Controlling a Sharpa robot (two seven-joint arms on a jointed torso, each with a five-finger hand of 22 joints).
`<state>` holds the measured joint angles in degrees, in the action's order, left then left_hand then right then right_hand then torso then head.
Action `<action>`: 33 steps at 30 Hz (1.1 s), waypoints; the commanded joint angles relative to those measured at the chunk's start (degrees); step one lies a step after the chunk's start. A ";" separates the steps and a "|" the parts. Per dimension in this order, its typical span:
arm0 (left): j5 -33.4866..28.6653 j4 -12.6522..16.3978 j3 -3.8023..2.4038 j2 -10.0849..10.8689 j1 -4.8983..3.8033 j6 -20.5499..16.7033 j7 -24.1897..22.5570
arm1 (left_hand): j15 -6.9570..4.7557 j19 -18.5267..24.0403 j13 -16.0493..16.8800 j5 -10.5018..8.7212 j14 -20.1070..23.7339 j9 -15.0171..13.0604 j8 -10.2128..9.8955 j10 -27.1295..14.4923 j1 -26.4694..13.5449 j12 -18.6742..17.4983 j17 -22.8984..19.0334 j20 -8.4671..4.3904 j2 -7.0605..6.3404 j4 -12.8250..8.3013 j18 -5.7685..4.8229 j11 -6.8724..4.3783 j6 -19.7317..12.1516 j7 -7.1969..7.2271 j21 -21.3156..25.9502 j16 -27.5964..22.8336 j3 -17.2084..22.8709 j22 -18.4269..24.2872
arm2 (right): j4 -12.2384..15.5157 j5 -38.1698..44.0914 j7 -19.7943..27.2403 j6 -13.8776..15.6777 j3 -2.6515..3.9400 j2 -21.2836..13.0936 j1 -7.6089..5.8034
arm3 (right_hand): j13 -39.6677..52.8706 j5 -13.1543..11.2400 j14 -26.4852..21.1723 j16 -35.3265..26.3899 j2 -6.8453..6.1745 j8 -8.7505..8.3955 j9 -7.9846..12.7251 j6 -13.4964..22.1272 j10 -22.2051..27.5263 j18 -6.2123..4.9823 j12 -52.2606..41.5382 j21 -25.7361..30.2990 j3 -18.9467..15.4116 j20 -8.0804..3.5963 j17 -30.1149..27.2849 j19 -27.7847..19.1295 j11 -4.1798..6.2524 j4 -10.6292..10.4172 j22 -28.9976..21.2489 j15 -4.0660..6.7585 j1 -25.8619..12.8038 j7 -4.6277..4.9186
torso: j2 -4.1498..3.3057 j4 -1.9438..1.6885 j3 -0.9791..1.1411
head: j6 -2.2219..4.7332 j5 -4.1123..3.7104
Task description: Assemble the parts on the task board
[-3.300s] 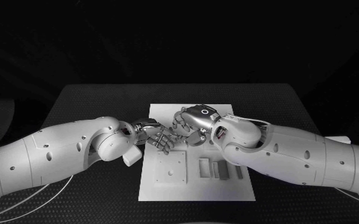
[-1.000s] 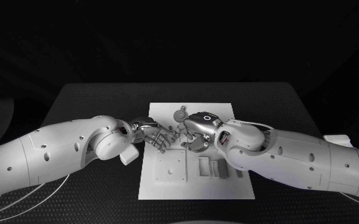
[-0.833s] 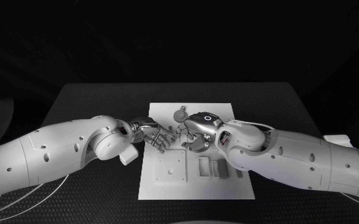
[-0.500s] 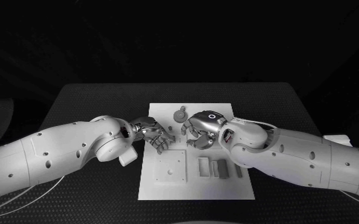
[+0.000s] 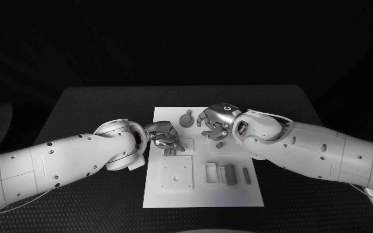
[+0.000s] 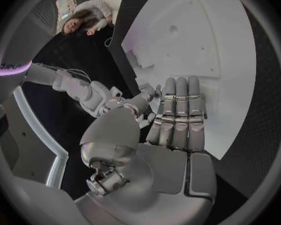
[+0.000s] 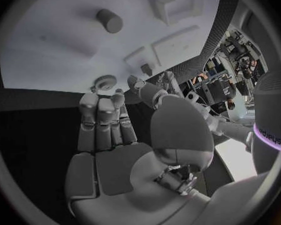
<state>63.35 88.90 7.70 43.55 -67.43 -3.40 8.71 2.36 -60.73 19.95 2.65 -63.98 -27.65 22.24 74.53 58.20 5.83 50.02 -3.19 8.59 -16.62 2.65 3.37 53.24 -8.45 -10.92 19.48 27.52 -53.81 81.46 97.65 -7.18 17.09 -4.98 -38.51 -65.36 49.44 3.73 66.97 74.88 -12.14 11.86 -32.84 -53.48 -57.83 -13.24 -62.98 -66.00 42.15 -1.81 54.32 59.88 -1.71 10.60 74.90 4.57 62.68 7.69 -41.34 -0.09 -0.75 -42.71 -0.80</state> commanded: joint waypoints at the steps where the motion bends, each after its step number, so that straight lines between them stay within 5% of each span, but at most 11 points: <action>1: 11.12 0.90 -0.05 -0.88 -0.08 2.46 -0.47 | -0.07 -0.40 0.10 0.19 -0.31 -0.17 0.35 0.51 0.61 0.38 0.12 -0.08 -0.12 0.00 0.41 -0.07 1.84 1.34 -0.17 0.31 0.29 -0.09 | -1.48 -0.69 0.45 -0.07 0.06 0.47 -0.44 | -0.06 0.15 0.26 0.21 0.31 0.07 0.07 0.17 -0.29 -1.76 -0.13 -0.32 0.05 -0.02 0.02 0.07 0.16 0.36 0.79 -0.05 0.21 0.29 | 0.00 0.01 0.06 | -0.10 -0.37; 12: 25.18 2.22 -0.08 -3.17 -0.29 7.79 0.27 | -0.18 -0.51 0.21 0.18 -0.46 -0.28 0.42 0.73 0.70 0.42 0.33 -0.15 -0.41 0.08 0.39 -0.16 2.05 1.44 -0.31 0.33 0.39 -0.23 | -4.13 -1.64 0.85 -0.49 0.24 1.45 -1.17 | -0.09 0.15 0.27 0.19 0.35 0.08 0.12 0.18 -0.30 -1.76 -0.12 -0.31 0.10 -0.03 0.01 0.07 0.15 0.45 0.79 -0.05 0.29 0.30 | -0.04 0.07 0.07 | -0.51 -1.13; 33: 36.38 2.64 -0.04 -5.06 -0.29 11.30 -0.96 | -0.39 -0.72 0.42 0.18 -0.78 -0.51 0.56 1.17 0.78 0.51 0.73 -0.32 -0.76 0.19 0.34 -0.35 2.47 1.63 -0.57 0.38 0.61 -0.46 | -6.58 -2.64 1.29 -1.20 0.45 2.39 -2.01 | -0.13 0.13 0.28 0.15 0.46 0.08 0.20 0.20 -0.31 -1.76 -0.10 -0.29 0.15 -0.04 -0.01 0.06 0.14 0.59 0.79 -0.06 0.36 0.31 | -0.02 0.02 0.11 | -1.45 -2.22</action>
<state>96.16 91.35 7.67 38.68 -67.67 6.33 8.86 1.95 -61.13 20.32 2.59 -64.39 -28.10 22.45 75.35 58.41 6.12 50.67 -3.59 7.89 -16.54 2.51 2.96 53.45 -8.65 -11.14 19.47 27.79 -54.21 74.88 95.25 -6.52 16.70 -4.57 -36.20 -67.34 49.39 3.73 66.97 74.88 -11.91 11.85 -32.73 -53.33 -57.82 -13.24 -62.92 -66.00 42.31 -1.80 54.31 59.87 -1.72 10.75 74.93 4.57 62.91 7.70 -41.37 -0.05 -0.66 -44.09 -2.95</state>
